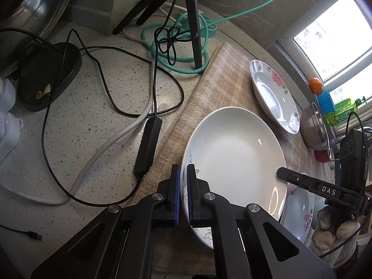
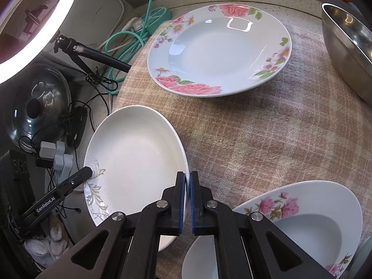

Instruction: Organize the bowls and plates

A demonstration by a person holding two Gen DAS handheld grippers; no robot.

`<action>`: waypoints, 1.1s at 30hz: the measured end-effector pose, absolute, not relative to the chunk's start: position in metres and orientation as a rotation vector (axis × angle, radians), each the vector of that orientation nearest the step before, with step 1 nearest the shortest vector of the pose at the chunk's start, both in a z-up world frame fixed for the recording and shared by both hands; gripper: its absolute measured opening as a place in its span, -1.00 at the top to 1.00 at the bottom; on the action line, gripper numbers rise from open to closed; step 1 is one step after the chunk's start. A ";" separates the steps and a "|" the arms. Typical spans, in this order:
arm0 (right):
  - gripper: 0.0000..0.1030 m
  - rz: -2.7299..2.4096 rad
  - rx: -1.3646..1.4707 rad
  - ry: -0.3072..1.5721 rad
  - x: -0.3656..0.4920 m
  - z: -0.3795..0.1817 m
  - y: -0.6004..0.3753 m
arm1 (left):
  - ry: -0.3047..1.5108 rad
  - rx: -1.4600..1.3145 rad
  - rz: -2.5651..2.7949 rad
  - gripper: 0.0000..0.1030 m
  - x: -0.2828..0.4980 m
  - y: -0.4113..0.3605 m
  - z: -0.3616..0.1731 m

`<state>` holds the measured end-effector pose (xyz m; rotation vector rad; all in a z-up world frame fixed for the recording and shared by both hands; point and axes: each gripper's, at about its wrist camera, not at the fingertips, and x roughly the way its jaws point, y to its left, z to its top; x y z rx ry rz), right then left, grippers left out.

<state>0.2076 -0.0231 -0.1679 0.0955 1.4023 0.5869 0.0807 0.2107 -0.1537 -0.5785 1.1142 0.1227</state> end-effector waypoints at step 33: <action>0.92 0.500 0.205 1.309 0.183 -0.125 -0.103 | 1.074 -0.510 -0.016 0.92 0.089 0.147 -0.121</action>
